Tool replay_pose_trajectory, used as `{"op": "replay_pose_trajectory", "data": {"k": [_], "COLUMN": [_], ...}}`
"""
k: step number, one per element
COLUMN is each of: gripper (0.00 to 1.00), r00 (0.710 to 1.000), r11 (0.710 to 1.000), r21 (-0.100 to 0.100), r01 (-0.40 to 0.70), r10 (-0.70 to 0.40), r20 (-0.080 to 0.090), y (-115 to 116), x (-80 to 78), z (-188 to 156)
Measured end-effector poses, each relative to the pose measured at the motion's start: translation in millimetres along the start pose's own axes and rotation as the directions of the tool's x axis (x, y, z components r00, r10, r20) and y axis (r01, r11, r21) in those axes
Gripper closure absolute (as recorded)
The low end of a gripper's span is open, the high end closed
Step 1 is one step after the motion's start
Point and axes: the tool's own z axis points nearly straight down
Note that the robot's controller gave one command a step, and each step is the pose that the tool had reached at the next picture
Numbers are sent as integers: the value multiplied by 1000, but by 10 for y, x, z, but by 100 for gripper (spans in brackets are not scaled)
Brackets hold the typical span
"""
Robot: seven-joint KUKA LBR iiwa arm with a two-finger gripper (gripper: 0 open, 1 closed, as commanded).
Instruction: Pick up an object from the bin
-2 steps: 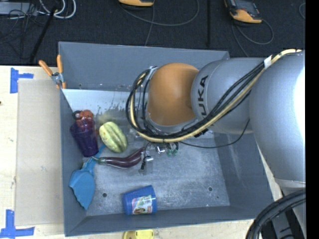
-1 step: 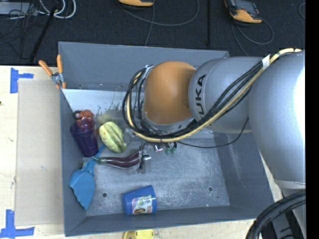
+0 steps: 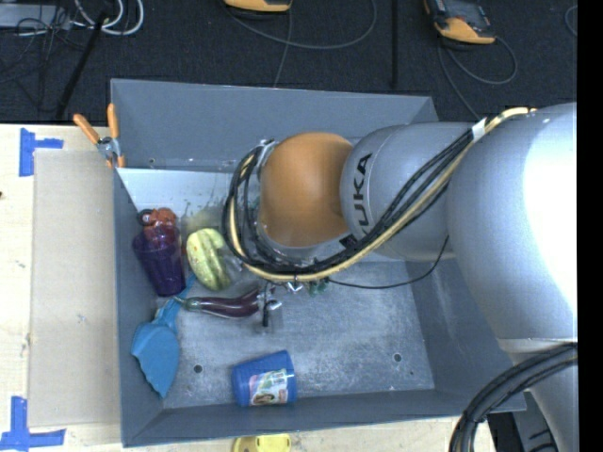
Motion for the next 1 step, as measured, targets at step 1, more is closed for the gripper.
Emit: {"op": "replay_pose_trajectory", "data": {"k": [1], "gripper": [100], "r00": [999], "r11": [1000], "r21": [7], "r01": [-12], "r10": [11], "r20": [41], "y": [-53], "x": [-145], "z": [76]}}
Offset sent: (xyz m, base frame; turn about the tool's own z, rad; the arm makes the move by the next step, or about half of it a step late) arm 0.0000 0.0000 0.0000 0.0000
